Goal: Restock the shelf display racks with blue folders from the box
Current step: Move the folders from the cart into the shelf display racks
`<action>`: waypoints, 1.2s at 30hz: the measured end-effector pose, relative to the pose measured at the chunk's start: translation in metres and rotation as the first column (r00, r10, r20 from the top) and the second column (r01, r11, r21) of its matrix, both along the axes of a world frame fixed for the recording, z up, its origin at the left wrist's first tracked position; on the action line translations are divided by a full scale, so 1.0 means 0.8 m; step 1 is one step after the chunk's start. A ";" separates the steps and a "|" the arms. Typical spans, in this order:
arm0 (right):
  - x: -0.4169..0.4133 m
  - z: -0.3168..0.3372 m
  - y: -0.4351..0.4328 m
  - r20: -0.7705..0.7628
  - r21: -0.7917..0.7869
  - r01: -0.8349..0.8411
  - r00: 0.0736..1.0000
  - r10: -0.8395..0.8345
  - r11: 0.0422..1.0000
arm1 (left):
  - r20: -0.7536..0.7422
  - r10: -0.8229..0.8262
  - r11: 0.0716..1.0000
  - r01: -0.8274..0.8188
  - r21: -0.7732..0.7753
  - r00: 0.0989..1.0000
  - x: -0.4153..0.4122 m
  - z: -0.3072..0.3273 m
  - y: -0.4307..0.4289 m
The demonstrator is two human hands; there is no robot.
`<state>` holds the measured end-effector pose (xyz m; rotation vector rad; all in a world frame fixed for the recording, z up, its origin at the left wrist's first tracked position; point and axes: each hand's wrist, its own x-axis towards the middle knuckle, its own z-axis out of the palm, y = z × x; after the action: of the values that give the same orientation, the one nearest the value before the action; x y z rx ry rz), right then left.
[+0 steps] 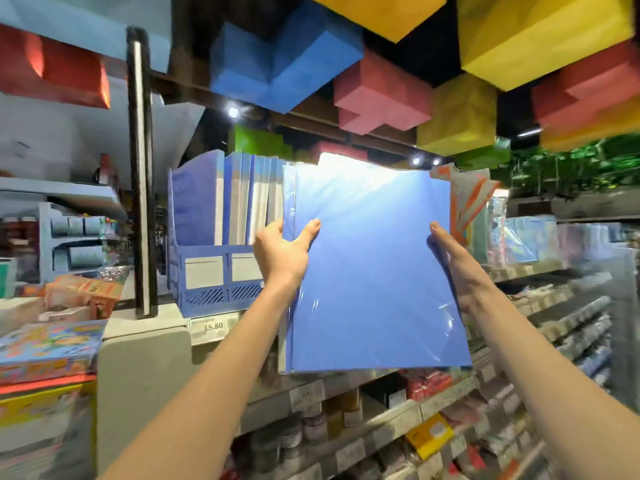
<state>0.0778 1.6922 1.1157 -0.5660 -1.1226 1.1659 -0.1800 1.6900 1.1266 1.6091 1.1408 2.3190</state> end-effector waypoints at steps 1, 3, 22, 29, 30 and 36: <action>0.004 0.002 0.005 -0.005 -0.003 -0.025 1.000 0.025 1.000 | 0.006 -0.007 1.000 0.007 0.003 1.000 0.001 0.002 0.009; 0.017 0.006 0.026 0.007 0.010 -0.048 0.999 0.048 0.999 | 0.006 -0.032 0.998 0.031 0.046 0.999 0.007 0.002 0.049; 0.110 0.078 0.265 0.075 0.230 -0.027 0.997 0.010 0.973 | 0.077 0.038 0.998 -0.041 0.043 0.996 0.046 0.005 0.165; 0.155 0.170 0.312 0.001 0.429 0.256 0.959 -0.283 0.866 | 0.051 0.125 0.991 -0.128 0.051 0.991 0.069 0.010 0.169; 0.153 0.177 0.320 -0.018 0.447 0.289 0.949 -0.315 0.847 | 0.058 0.145 0.988 -0.148 0.043 0.988 0.072 0.007 0.170; 0.158 0.220 0.348 -0.160 0.494 0.459 0.883 -0.442 0.738 | 0.062 0.291 0.955 -0.294 0.046 0.955 0.075 0.009 0.172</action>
<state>0.2044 1.9707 1.2919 -0.3591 -1.1311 0.4101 -0.1200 1.8273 1.1339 1.4695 1.3998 2.5761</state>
